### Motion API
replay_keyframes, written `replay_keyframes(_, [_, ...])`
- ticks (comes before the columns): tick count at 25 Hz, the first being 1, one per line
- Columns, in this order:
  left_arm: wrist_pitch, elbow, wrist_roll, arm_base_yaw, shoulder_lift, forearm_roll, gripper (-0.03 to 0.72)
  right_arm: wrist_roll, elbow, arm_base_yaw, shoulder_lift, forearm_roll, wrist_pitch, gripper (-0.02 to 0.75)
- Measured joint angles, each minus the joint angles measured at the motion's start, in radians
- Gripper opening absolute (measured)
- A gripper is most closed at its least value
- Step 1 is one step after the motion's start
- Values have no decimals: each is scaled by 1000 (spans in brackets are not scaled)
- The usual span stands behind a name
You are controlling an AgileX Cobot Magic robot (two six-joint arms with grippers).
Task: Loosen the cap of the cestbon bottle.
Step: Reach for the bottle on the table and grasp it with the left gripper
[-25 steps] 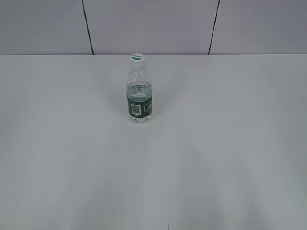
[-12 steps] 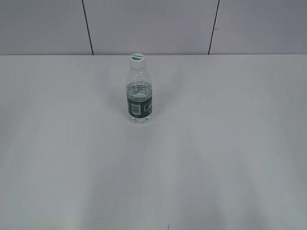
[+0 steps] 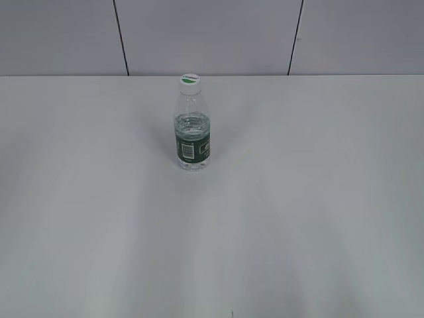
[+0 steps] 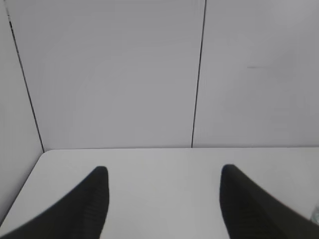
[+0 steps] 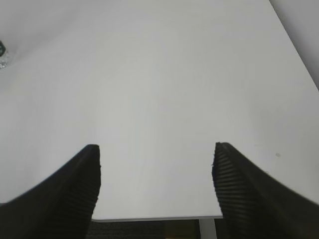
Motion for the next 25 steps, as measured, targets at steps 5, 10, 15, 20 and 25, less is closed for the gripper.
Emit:
replay_keyframes(5, [-257, -1, 0, 0, 285, -1, 438, 0, 0, 0, 0, 2, -1, 534])
replay_keyframes(10, [-523, -2, 0, 1, 516, 87, 438, 0, 0, 0, 0, 2, -1, 534])
replay_keyframes(15, [-744, -2, -43, 1, 753, 207, 438, 0, 0, 0, 0, 2, -1, 534])
replay_keyframes(20, [-968, -3, -158, 1, 939, 314, 438, 0, 0, 0, 0, 2, -2, 534])
replay_keyframes(25, [-1071, -31, -291, 1, 1108, 517, 438, 0, 0, 0, 0, 2, -2, 534])
